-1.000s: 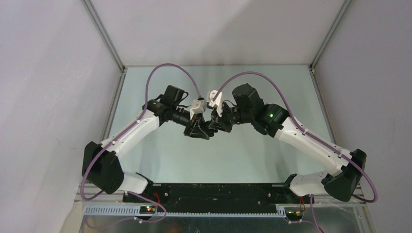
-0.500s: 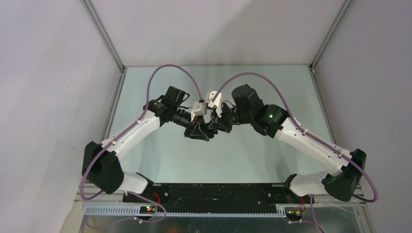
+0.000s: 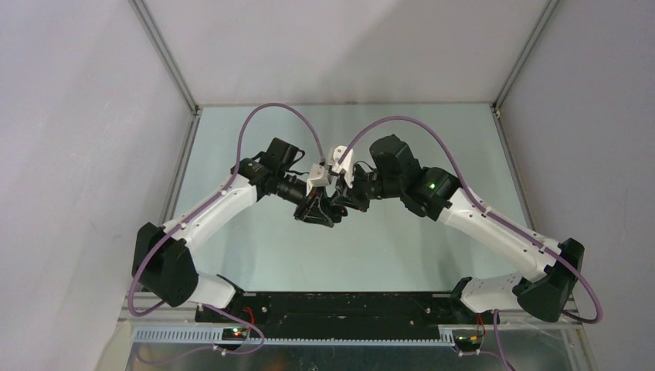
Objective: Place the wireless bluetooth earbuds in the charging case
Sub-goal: Place the earbud in the charging case.
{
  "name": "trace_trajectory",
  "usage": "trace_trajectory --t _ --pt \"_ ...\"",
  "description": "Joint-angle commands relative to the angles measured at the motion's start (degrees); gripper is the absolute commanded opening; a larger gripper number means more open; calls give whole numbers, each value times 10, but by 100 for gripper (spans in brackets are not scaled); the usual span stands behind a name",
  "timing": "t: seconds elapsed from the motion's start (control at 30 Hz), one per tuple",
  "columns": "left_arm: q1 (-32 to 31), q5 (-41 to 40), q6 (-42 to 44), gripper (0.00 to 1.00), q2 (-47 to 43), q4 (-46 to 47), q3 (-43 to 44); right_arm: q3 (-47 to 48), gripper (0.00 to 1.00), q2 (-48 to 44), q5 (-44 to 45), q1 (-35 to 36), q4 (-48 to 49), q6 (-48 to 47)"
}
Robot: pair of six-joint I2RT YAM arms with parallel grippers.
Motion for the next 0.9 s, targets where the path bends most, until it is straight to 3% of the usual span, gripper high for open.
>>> trace_trajectory --t 0.0,0.87 --pt "-6 9 14 0 -4 -1 24 -2 10 -23 -19 1 0 -25" --pt "3 -10 6 0 -26 6 24 -2 10 -21 -50 1 -26 -45"
